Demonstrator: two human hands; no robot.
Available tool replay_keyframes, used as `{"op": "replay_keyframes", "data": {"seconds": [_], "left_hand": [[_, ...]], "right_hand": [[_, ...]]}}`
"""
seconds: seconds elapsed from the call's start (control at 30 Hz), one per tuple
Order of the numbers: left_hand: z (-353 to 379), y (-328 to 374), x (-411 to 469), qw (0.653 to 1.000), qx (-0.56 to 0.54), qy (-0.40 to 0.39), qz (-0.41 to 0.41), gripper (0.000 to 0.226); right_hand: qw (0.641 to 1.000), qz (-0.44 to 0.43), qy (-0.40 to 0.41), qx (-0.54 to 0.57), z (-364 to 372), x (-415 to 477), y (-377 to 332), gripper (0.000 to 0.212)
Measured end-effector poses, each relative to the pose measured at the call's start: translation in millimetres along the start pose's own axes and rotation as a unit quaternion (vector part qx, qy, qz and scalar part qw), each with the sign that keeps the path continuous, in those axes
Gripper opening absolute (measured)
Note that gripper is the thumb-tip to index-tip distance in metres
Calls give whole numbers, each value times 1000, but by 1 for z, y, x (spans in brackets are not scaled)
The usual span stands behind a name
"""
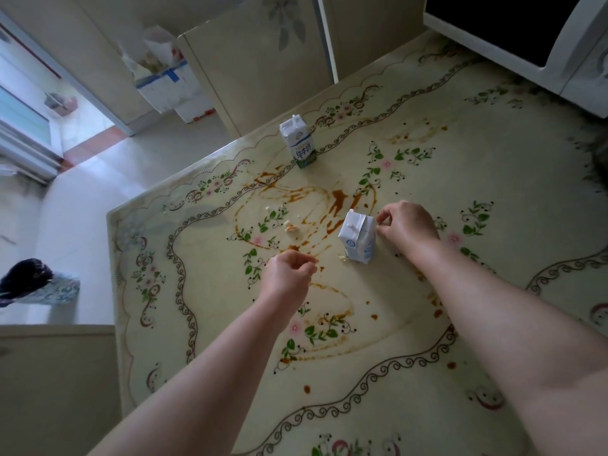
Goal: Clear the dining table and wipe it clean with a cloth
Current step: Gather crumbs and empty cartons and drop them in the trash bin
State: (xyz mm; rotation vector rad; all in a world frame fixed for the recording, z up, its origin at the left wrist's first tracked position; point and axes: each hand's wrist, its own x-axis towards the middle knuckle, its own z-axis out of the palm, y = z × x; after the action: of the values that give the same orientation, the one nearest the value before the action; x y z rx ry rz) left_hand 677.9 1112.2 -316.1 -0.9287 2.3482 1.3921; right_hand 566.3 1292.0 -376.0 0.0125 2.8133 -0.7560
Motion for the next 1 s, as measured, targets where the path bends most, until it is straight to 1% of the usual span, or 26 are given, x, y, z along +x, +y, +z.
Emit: {"op": "replay_keyframes", "data": {"seconds": [0.1, 0.17, 0.2, 0.23, 0.27, 0.3, 0.33, 0.37, 0.4, 0.43, 0.5, 0.57, 0.6, 0.63, 0.7, 0.77, 0.8, 0.83, 0.87, 0.93, 1.0], "left_hand": [[-2, -2, 1, 1000, 1, 1, -1, 10], [-2, -3, 1, 1000, 3, -1, -1, 10], [-1, -4, 2, 1000, 7, -4, 0, 10], [-1, -4, 4, 1000, 15, -7, 3, 10], [0, -5, 5, 1000, 25, -12, 6, 9], [2, -5, 6, 999, 35, -17, 8, 8], [4, -6, 7, 999, 44, -20, 9, 7], [5, -6, 9, 998, 53, -23, 9, 7], [8, -6, 11, 998, 65, -25, 12, 7], [10, -6, 12, 996, 82, -27, 17, 10], [16, -5, 14, 991, 125, -23, 35, 18], [22, -4, 18, 985, 164, -9, 57, 22], [25, -4, 20, 981, 183, -3, 68, 23], [27, -2, 22, 976, 203, -1, 75, 24], [33, 2, 27, 968, 238, 2, 85, 23], [37, 7, 31, 958, 270, 14, 97, 23], [39, 10, 34, 952, 286, 20, 104, 23], [41, 11, 36, 948, 299, 22, 111, 24], [43, 12, 40, 943, 311, 22, 117, 25], [46, 13, 44, 930, 343, 22, 131, 27], [48, 12, 47, 917, 371, 26, 142, 26]], "right_hand": [[1000, -8, 8, -26, 3, 1, 0, 15], [1000, -9, 22, -13, 1, -1, 0, 18], [999, 2, 33, 22, -1, -3, 0, 18], [995, 24, 44, 88, -4, -5, -1, 16], [978, 65, 43, 191, -7, -9, -1, 13], [940, 116, 29, 319, -9, -15, -2, 10], [883, 165, 1, 440, -11, -23, -4, 8], [824, 201, -28, 529, -14, -32, -5, 11], [774, 220, -54, 592, -14, -41, -5, 18], [732, 230, -75, 637, -14, -49, -4, 23], [663, 236, -102, 703, -12, -67, -2, 25], [585, 237, -123, 766, -9, -84, 0, 15], [541, 235, -136, 796, -6, -92, 0, 7], [498, 229, -149, 823, -3, -100, -1, 4], [423, 215, -178, 862, 4, -113, -1, 10], [369, 211, -201, 883, 10, -124, -1, 19], [361, 216, -208, 883, 12, -129, -2, 20], [366, 227, -211, 878, 13, -132, -3, 17], [377, 240, -208, 870, 15, -135, -3, 15], [394, 258, -196, 860, 23, -135, -2, 23], [412, 269, -188, 850, 29, -134, -2, 27]]}}
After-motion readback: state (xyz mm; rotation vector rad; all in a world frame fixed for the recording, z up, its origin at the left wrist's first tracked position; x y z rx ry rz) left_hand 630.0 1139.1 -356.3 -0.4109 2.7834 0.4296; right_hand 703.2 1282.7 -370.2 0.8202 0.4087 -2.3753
